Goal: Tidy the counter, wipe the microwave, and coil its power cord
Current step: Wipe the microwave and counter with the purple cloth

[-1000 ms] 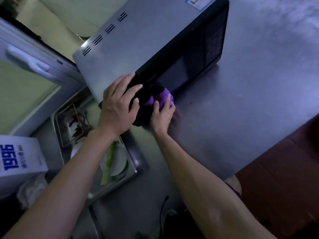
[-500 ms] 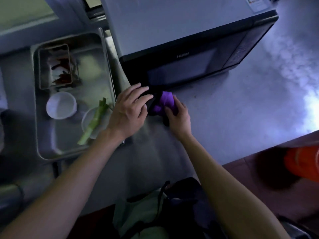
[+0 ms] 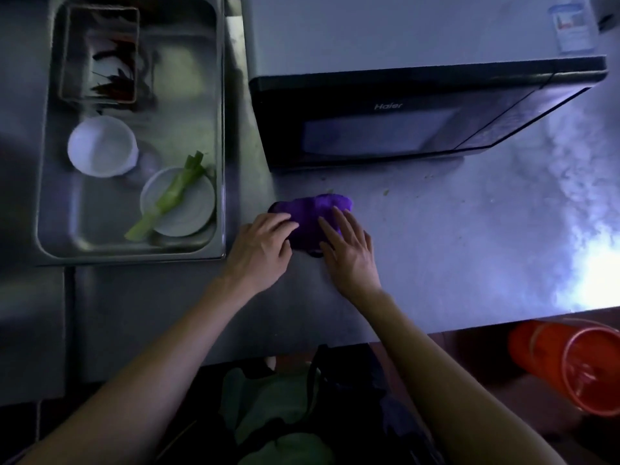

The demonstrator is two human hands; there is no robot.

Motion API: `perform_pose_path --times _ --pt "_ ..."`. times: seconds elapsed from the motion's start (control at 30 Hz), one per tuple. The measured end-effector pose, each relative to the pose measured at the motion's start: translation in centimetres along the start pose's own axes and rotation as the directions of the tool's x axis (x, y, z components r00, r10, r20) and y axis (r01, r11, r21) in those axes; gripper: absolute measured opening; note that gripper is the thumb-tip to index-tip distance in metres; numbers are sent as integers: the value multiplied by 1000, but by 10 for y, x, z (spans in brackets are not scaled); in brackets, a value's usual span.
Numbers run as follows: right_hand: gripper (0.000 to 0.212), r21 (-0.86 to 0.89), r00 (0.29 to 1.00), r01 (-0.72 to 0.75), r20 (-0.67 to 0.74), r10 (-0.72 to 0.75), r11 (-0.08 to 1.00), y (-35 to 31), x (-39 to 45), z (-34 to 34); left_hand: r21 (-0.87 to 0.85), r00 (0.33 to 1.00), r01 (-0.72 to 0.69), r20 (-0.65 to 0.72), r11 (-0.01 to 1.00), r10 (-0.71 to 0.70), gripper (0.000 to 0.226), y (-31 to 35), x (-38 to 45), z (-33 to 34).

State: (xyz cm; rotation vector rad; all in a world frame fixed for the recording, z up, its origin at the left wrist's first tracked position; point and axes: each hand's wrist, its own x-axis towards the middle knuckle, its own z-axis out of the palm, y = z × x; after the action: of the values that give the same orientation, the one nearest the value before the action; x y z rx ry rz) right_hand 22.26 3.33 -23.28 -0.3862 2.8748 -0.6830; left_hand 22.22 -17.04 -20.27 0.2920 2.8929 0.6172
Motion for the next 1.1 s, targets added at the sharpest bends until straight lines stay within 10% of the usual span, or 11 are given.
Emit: perform_pose_path --times 0.33,1.1 --pt "57 -127 957 186 248 -150 974 33 32 -1 143 979 121 143 982 -142 61 15 8 38" --pt "60 -197 964 129 255 -76 972 51 90 -6 277 962 169 162 946 -219 67 18 75 34"
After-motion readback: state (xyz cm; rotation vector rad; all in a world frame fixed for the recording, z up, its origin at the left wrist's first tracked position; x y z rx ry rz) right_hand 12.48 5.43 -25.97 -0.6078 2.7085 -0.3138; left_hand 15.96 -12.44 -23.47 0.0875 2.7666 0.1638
